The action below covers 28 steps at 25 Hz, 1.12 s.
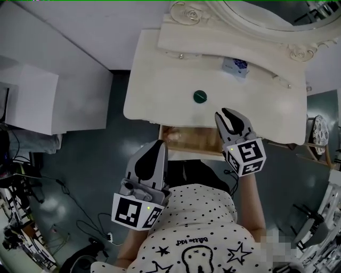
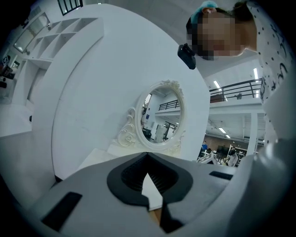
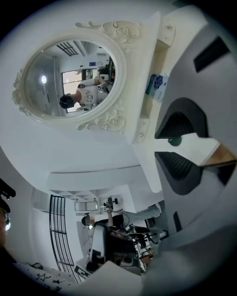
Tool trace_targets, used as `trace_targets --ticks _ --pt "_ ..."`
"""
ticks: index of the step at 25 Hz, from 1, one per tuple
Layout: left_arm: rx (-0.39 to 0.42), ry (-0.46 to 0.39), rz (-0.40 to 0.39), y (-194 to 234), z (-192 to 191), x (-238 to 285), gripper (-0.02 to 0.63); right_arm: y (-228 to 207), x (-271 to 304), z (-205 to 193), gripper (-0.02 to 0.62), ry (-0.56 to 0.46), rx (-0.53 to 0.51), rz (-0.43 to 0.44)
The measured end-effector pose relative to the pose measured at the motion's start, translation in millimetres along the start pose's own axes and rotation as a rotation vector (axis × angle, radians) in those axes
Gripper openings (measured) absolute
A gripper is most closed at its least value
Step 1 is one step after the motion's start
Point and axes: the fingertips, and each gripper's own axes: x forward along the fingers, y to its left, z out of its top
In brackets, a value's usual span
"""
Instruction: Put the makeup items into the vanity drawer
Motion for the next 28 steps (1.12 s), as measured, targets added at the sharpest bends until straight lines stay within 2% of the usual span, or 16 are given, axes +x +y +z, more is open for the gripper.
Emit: trace_targets --ticks 4,10,17,22,28 --pt "-0.02 0.02 0.022 8 -7 -2 -0.005 -4 45 -7 0.078 0.068 -0.064 0.044" --pt "-0.046 0.039 0.066 21 -14 -2 -0.004 -11 104 -41 0.081 0.207 -0.121 0.091" --pt "-0.063 0.055 0.105 32 -19 -1 -0.004 -18 138 -72 0.081 0.324 -0.165 0.116" --pt "-0.072 0.064 0.115 37 -22 0 -0.003 -20 151 -88 0.081 0.373 -0.167 0.114" --pt "-0.079 0.067 0.12 42 -22 4 -0.003 -21 153 -90 0.062 0.375 -0.144 0.116"
